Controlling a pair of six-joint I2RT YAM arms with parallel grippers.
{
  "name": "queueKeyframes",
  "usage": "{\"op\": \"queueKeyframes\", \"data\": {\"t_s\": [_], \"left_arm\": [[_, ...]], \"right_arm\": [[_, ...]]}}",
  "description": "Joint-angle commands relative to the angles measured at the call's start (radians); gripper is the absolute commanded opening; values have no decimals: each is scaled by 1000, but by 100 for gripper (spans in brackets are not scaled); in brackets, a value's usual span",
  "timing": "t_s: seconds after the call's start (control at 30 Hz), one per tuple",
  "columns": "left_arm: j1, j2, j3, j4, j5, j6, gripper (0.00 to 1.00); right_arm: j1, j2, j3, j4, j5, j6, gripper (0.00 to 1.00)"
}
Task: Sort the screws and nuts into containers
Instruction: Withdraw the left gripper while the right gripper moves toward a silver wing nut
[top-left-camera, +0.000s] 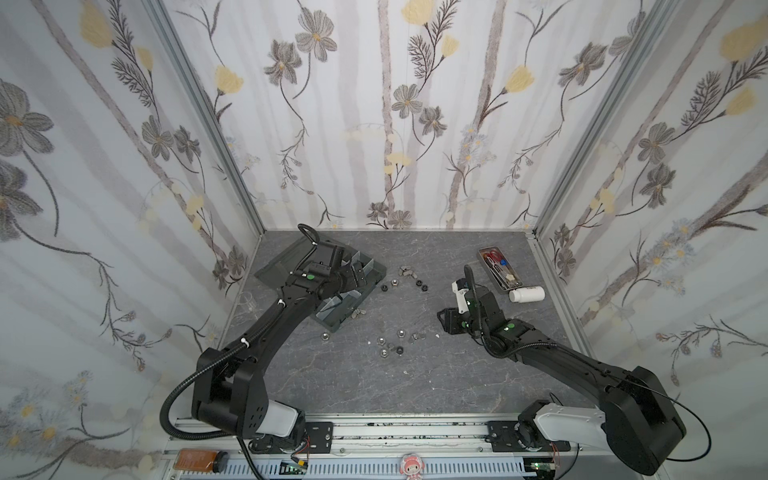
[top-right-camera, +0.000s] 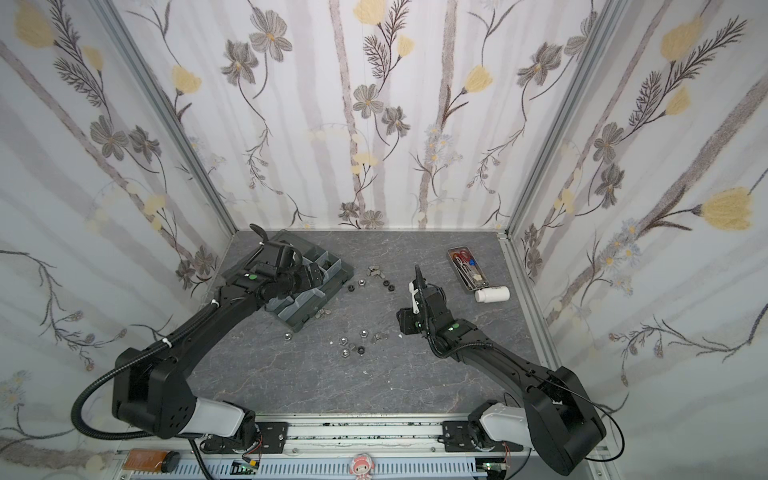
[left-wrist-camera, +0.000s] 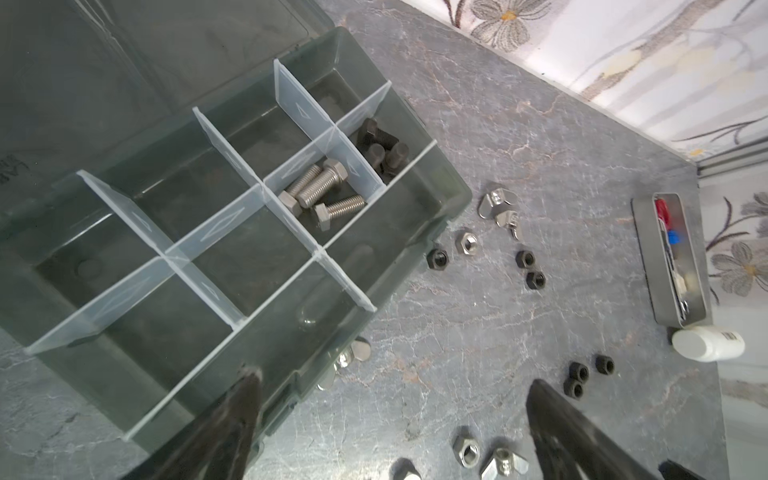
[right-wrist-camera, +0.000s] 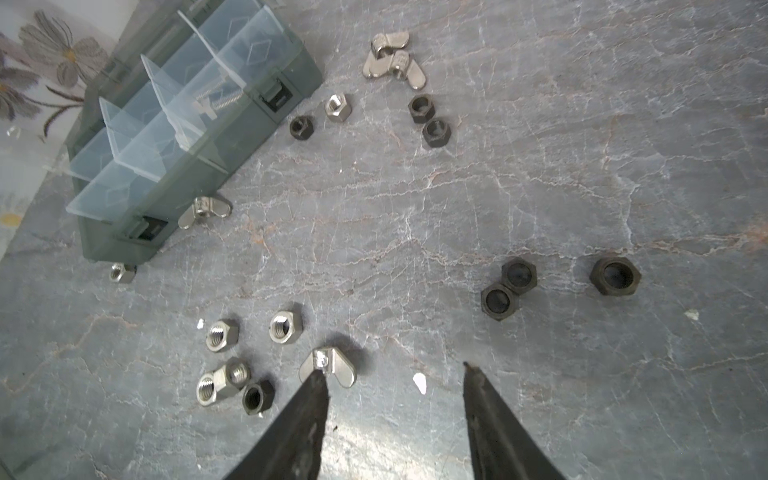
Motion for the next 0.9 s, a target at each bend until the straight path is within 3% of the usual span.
{"op": "queueKeyframes", "data": {"t_s": [0.0, 0.1, 0.27, 0.4, 0.87], "left_arm": [[-21, -87, -74, 49, 14, -23, 100], [-42, -174, -146, 53, 17, -34, 100], [-68, -278, -211, 15, -4, -34, 100], [-80, -345, -245, -1, -6, -31, 100], [-88, -392, -287, -7, 64, -61, 100]], "right_arm": [[34, 10, 30, -72, 20, -53, 59], [78, 37, 52, -135, 47, -91, 65], [146, 74, 30, -164, 102, -117, 61], [195, 124, 27, -167, 147, -129, 66], [242, 282, 108, -136, 159, -209, 74]]}}
